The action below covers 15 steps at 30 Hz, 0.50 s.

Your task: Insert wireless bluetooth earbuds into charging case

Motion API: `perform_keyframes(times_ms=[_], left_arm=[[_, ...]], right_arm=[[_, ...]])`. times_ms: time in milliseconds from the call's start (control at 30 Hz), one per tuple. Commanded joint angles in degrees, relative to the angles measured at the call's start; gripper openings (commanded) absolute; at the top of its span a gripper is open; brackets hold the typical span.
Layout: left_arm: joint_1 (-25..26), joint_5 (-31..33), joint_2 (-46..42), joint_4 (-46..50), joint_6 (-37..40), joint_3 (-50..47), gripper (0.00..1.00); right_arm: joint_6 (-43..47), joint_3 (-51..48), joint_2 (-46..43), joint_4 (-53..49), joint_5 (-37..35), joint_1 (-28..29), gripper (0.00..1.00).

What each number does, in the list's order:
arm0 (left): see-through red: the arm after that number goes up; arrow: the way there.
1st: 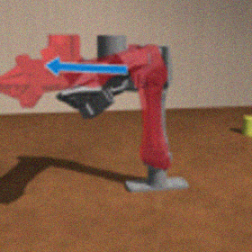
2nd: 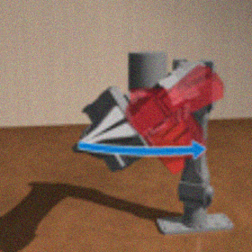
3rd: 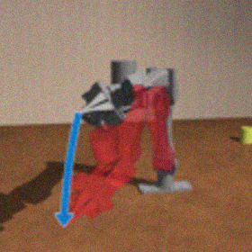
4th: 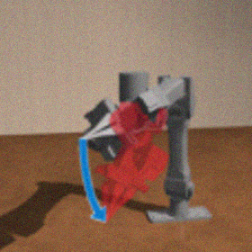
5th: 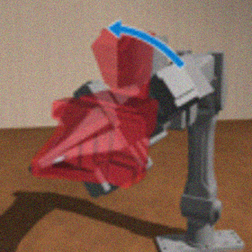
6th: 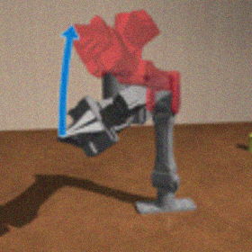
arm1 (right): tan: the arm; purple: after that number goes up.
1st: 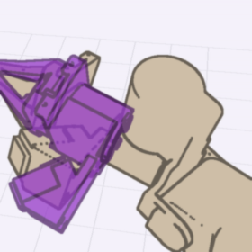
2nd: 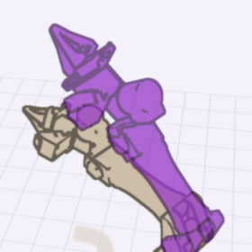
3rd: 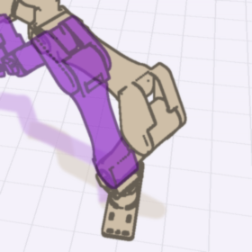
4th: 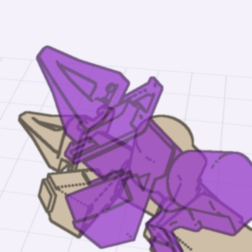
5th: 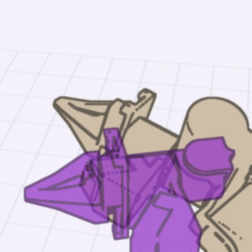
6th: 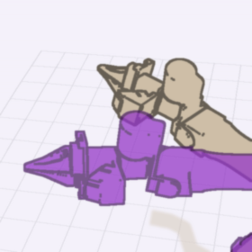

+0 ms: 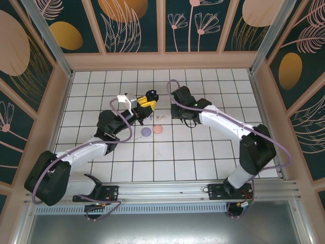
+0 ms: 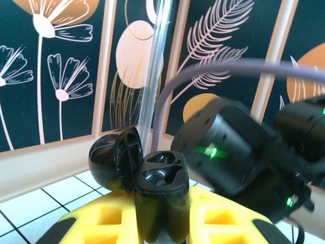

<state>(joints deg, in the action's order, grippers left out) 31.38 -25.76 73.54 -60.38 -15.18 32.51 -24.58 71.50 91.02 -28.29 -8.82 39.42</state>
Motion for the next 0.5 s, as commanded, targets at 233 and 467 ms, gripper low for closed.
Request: perform_keyframes(times_ms=[233, 467], left_arm=[[0.26, -0.71, -1.24, -2.33, 10.47, -3.35, 0.0], [3.07, 0.62, 3.06, -4.39, 18.3, -2.88, 0.0]], right_arm=[[2.96, 3.02, -15.68, -2.15, -3.67, 0.13, 0.15], [6.76, 4.15, -22.14, 3.03, 1.93, 0.58, 0.16]])
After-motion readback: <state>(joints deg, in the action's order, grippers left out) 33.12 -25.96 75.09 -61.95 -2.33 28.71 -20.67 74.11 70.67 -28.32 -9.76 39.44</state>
